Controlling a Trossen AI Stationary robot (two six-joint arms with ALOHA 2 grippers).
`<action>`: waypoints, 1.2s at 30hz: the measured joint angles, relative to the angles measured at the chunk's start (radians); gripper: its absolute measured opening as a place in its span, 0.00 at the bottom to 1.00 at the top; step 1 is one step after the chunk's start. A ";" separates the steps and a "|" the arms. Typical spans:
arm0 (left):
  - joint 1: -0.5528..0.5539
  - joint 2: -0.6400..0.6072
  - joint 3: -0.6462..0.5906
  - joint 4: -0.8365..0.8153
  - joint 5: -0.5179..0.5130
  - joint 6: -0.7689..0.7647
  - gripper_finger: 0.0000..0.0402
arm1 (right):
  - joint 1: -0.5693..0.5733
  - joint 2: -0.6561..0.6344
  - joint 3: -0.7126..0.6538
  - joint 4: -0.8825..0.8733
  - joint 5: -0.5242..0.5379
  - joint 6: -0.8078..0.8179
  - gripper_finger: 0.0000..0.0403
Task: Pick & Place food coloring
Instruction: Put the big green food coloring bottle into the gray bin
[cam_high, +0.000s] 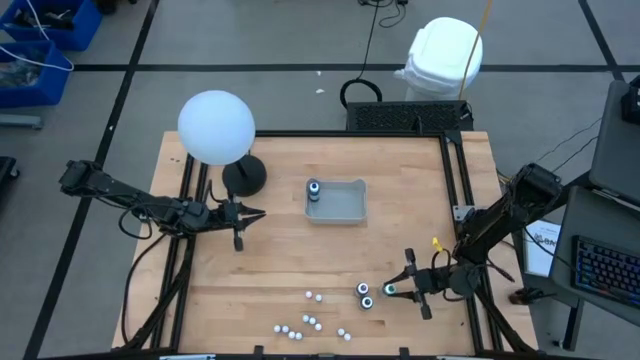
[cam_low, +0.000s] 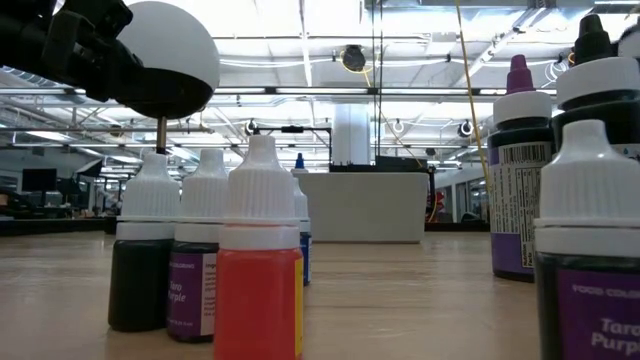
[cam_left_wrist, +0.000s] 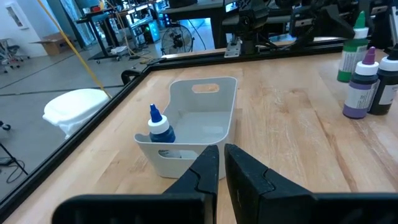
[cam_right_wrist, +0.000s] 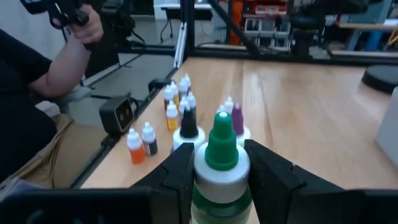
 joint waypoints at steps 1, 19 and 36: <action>0.000 0.000 0.000 0.000 0.000 0.000 0.09 | -0.005 -0.016 0.005 -0.016 0.000 -0.009 0.27; 0.000 0.000 0.000 0.001 0.000 0.006 0.09 | -0.202 -0.243 0.213 -0.489 -0.066 -0.018 0.27; 0.000 0.000 0.000 0.002 0.000 0.014 0.09 | -0.469 -0.240 0.336 -0.513 -0.321 -0.117 0.28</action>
